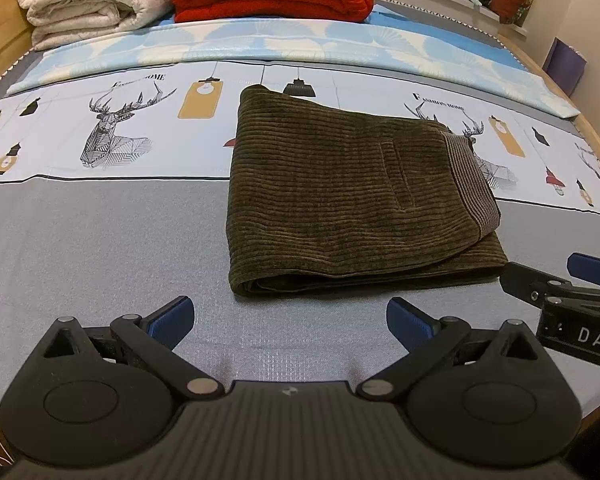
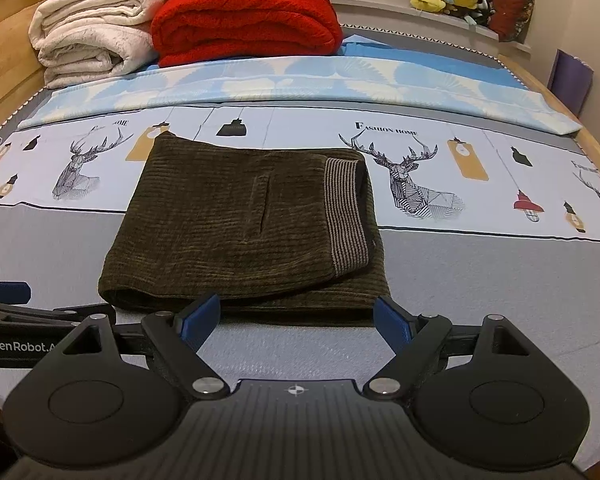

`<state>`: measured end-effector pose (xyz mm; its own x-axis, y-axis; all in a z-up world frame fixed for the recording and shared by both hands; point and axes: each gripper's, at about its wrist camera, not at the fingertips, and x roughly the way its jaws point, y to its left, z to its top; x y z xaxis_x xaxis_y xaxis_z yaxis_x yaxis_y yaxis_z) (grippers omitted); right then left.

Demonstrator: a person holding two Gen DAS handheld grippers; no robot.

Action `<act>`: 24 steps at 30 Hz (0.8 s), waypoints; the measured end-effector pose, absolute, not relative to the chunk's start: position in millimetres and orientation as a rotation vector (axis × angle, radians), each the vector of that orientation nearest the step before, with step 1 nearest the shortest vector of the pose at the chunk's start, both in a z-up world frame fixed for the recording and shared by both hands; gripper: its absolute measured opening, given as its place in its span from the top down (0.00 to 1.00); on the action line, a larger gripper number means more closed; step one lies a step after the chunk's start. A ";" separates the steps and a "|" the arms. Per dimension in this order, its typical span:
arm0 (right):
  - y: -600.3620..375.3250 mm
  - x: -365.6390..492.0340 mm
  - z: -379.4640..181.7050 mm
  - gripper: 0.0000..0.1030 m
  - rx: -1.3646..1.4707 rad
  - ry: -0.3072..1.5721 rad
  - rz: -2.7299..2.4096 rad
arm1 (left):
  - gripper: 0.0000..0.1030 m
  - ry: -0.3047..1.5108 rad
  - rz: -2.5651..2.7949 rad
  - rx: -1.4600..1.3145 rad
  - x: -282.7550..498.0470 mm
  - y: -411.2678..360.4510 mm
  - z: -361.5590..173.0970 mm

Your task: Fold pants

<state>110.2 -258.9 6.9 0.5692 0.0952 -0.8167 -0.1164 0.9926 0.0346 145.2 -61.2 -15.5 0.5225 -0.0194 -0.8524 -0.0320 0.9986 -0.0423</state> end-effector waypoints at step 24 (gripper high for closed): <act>-258.2 111.4 6.0 0.17 -0.028 0.963 0.127 | 0.01 1.009 -0.008 -0.050 144.0 -62.3 -13.8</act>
